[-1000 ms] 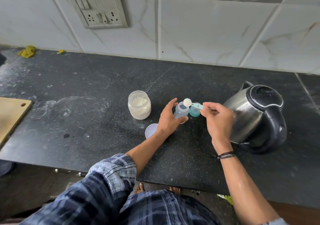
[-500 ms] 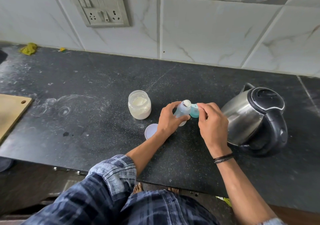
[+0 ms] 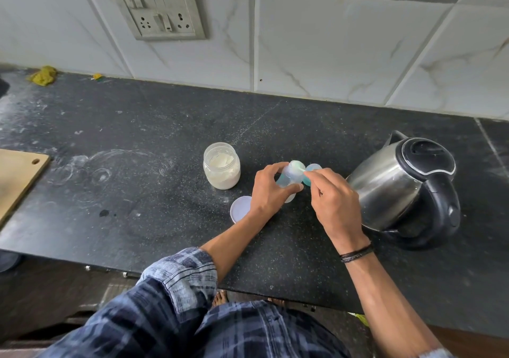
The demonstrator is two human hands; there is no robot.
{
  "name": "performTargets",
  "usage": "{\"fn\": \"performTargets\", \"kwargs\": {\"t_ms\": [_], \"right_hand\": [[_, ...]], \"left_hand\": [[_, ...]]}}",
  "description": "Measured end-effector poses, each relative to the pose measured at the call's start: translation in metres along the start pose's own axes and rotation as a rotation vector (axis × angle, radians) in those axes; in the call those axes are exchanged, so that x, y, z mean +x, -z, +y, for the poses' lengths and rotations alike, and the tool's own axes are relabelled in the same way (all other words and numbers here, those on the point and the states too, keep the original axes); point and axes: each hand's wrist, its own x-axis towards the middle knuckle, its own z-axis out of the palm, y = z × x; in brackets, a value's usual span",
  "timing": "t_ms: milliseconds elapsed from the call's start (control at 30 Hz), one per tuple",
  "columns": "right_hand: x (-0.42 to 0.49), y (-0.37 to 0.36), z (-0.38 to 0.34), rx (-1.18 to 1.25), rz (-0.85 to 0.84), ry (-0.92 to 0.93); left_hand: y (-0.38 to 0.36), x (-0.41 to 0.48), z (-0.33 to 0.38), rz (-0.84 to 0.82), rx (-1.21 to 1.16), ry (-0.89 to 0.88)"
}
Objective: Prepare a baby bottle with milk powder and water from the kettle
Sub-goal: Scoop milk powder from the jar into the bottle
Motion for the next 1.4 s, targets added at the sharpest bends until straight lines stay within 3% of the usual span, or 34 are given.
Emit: {"fn": "performTargets", "kwargs": {"t_ms": [1033,1300,1400], "right_hand": [[-0.001,0.0036,0.0013,0.07,0.033,-0.025],[0.0045,0.0045,0.0008,0.293,0.148,-0.32],[0.0034,0.0009,0.0,0.507,0.188,-0.564]], "left_hand": [[0.0003,0.0011,0.0024,0.015,0.016,0.05],[0.0014,0.0028,0.0068,0.02,-0.001,0.042],[0.0018,0.003,0.0067,0.023,-0.003,0.045]]}}
